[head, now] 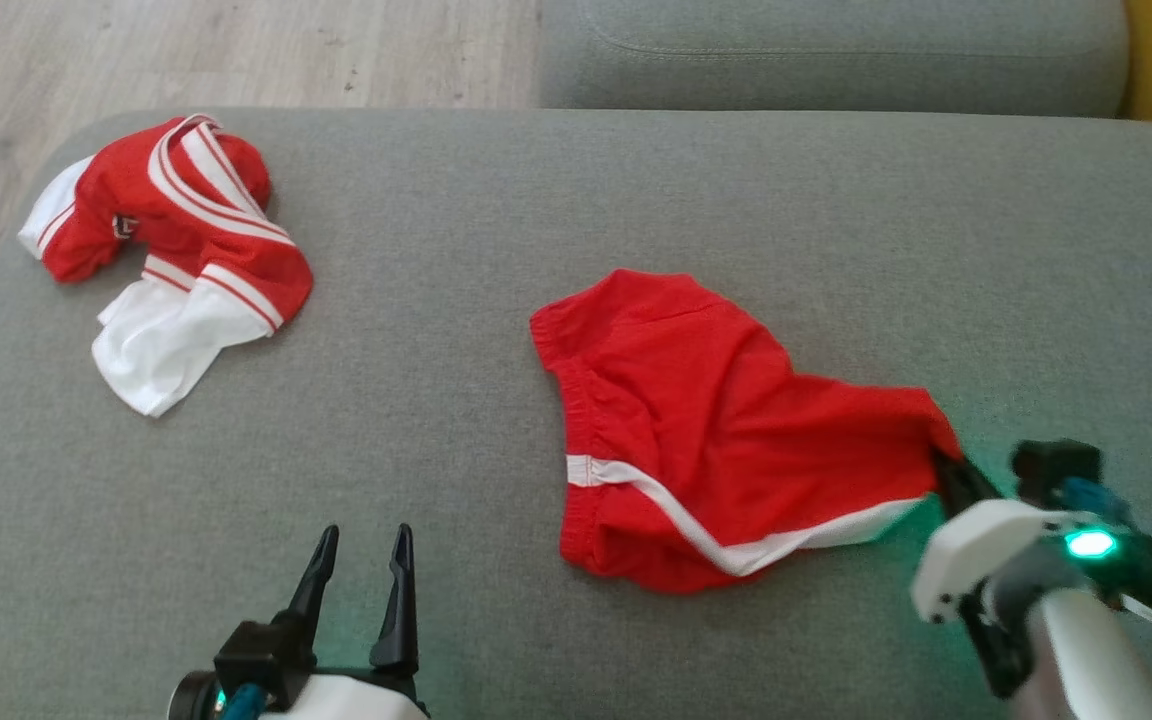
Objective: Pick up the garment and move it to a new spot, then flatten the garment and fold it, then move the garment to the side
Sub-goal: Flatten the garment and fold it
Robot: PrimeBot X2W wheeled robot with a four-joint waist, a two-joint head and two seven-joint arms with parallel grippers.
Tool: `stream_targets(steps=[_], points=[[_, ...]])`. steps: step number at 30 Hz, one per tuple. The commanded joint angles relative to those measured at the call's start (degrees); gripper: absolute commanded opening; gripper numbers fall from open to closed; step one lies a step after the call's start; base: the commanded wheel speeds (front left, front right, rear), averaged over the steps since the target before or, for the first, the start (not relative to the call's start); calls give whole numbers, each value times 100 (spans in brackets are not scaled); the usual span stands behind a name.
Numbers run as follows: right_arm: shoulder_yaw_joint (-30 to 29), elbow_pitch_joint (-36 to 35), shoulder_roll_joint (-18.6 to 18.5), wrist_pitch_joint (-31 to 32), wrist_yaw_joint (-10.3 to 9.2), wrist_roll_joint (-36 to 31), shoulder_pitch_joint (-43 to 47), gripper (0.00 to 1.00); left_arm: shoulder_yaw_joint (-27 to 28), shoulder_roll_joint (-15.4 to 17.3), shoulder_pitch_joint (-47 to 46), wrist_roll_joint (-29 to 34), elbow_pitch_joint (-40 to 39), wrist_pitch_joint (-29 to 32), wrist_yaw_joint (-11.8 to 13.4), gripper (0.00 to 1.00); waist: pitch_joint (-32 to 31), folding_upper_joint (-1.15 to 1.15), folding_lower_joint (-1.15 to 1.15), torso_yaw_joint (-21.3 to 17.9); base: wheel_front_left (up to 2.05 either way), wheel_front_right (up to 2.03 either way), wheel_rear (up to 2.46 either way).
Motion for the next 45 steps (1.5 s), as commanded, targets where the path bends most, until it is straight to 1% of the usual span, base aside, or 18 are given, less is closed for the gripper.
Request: stream_targets(steps=[1,5,9,13,14,15,16,17,20,24,32,36,41,45], points=[[-1,-237,-69,28,21,-93,-12,0,157,58,-157,-32,-137,-72,48,100,0,0,0,-32,0,0,0],[-397,-414,-121,122,21,-323,80,0,124,43,-190,-29,-126,-78,31,100,22,0,0,-76,0,0,0],[-750,-562,-161,147,21,-694,41,0,118,41,-224,-37,-108,-83,24,100,46,0,0,-97,0,0,0],[-960,-668,-148,79,21,-990,-92,0,120,51,-243,-42,-93,-88,26,100,70,0,0,-127,0,0,0],[-982,-674,-143,57,21,-1051,-138,15,120,52,-245,-43,-90,-90,27,100,74,0,0,-137,0,0,0],[-993,-657,-140,54,21,-1110,-181,40,117,50,-247,-43,-87,-91,27,100,77,0,0,-147,0,0,0],[-993,-616,-137,73,21,-1159,-221,98,113,48,-250,-44,-83,-92,27,100,79,0,0,-157,0,0,0],[-969,-556,-155,64,21,-1195,-269,100,107,44,-255,-44,-80,-93,24,100,83,0,0,-164,0,0,0],[-863,-358,-224,-82,21,-1188,-416,100,89,33,-269,-44,-63,-97,14,100,76,0,0,-178,0,0,0],[-515,-385,-178,-566,21,-979,-409,100,73,29,-235,-36,-46,-106,4,100,-34,0,0,-218,0,0,0],[18,-1096,-43,-1056,21,-640,155,100,17,-19,-157,-22,-91,-117,-44,100,-341,0,0,-354,0,0,0],[191,-1354,-20,-1123,21,-521,420,100,0,-50,-127,-21,-104,-120,-58,100,-463,0,0,-392,0,0,0],[366,-1756,-13,-1171,21,-23,878,100,20,-76,-58,-33,-133,-124,-77,100,-583,0,0,-404,0,0,0],[424,-1925,-12,-1177,21,222,1151,100,93,-86,-3,-60,-147,-126,-75,100,-671,0,0,-399,0,0,0]])
